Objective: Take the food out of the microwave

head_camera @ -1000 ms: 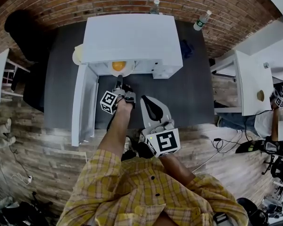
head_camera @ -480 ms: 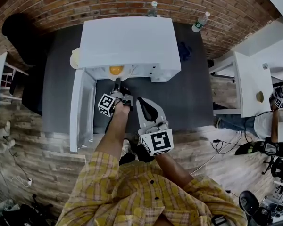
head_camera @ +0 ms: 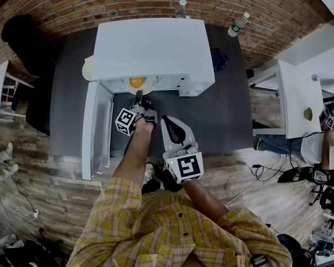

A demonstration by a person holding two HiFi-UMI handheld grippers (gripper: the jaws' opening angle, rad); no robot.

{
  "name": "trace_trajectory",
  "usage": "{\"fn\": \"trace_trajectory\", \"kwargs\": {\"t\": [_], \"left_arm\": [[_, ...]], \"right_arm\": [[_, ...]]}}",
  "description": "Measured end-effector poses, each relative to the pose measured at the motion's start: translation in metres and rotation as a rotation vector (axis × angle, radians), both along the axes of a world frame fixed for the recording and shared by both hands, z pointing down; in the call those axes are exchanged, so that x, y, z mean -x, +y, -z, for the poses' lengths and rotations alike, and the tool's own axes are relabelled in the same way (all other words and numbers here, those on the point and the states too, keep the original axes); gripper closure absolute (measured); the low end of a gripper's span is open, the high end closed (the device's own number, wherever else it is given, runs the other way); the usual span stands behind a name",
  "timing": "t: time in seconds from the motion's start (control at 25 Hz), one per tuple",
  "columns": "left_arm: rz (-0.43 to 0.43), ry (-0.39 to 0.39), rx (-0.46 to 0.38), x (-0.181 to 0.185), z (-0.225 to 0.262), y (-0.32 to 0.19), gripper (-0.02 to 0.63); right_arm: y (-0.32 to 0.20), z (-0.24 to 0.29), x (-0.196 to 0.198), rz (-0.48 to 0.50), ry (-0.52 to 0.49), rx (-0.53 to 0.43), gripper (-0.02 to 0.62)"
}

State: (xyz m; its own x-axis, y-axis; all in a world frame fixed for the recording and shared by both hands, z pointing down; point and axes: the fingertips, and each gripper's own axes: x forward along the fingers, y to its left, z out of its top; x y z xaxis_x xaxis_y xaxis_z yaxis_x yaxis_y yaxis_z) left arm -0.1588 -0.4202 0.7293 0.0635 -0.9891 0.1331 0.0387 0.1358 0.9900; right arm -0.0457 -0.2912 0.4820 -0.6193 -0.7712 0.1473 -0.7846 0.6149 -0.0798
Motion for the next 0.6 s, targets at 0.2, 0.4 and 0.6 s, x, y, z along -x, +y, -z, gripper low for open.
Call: {"fn": "trace_trajectory", "kwargs": {"t": [0.2,0.4,0.6], "left_arm": [[-0.007,-0.016,0.022,-0.003,-0.001,0.001,0.592],[-0.027,-0.026,0.015,-0.002,0.0,0.004,0.594],[-0.04,-0.017,0.007,-0.005,0.01,0.009,0.595]], "right_arm": [[-0.001,-0.013,-0.003,-0.007,0.018,0.013,0.592],[-0.004,-0.016,-0.005,-0.018,0.006,0.018,0.592],[-0.001,-0.016,-0.005,-0.016,0.011,0.02,0.592]]}}
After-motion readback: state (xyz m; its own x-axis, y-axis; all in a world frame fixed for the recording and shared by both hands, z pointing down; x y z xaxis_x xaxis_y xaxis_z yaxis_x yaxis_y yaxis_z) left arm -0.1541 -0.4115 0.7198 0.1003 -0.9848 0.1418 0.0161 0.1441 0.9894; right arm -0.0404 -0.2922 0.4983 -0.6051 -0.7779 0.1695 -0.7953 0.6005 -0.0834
